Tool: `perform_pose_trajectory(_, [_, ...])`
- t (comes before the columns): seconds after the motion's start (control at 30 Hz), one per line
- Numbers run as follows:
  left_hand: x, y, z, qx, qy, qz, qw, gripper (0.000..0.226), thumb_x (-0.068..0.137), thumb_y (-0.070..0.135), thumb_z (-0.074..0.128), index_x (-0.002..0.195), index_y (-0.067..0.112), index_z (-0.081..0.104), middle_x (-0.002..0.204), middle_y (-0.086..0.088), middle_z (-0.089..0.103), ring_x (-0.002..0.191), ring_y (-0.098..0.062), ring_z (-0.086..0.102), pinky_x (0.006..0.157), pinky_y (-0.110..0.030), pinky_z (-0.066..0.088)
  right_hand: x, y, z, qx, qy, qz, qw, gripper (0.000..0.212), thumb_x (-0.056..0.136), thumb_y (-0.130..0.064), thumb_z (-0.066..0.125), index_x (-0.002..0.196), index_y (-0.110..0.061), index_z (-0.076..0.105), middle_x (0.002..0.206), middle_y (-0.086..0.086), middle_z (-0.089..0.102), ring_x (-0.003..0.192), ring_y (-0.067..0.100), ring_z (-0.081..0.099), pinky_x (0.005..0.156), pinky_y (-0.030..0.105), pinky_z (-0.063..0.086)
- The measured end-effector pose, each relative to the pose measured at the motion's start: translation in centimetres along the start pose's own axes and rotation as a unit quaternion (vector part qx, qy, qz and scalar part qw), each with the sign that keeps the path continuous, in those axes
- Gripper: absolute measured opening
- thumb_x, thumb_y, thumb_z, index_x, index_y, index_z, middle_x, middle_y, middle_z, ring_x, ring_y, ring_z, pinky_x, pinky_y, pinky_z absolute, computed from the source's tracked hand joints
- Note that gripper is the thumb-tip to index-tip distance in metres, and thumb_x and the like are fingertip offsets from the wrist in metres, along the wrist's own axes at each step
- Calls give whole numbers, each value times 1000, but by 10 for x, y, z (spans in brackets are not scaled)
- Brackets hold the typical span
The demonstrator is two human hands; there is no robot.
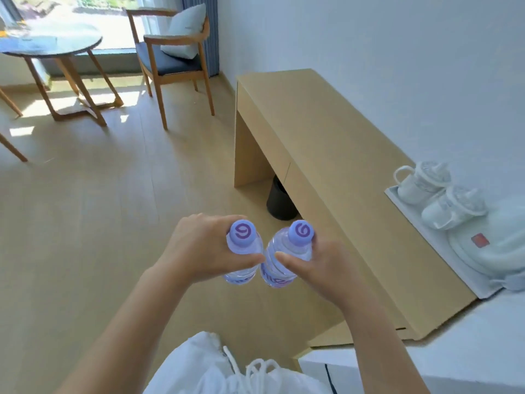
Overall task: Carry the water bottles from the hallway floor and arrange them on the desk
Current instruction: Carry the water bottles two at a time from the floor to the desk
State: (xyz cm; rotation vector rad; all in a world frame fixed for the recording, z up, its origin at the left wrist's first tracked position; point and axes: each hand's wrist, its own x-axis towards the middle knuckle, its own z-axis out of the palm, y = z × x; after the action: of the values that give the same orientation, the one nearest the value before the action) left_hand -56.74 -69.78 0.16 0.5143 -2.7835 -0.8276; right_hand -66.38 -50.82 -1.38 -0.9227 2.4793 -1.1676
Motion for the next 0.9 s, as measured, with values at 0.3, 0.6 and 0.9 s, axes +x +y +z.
perform_pose_trajectory(0.3, [155,2,14,-22,-38,80,996,65,44,70,48,102,41,46,77,15,64,67,-14,60,62,-31,51,103,31,-29,34,95,91,991,29,74,-36,74,86,-48,51,94,-34,57,85,-9,55,69,5,39])
perform_pose_trajectory(0.6, [298,43,73,21,-128,151,980,67,44,75,45,90,30,63,76,14,66,66,-11,53,63,-23,46,207,97,-90,47,168,161,971,23,71,-38,71,80,-46,51,89,-36,57,82,-11,55,66,4,38])
perform_pose_trajectory(0.9, [416,106,135,-42,-187,162,968,66,54,64,72,115,40,63,114,28,62,102,0,61,83,-23,47,288,156,-157,-18,343,228,911,28,72,-41,74,90,-33,53,87,-16,61,80,6,54,69,23,39])
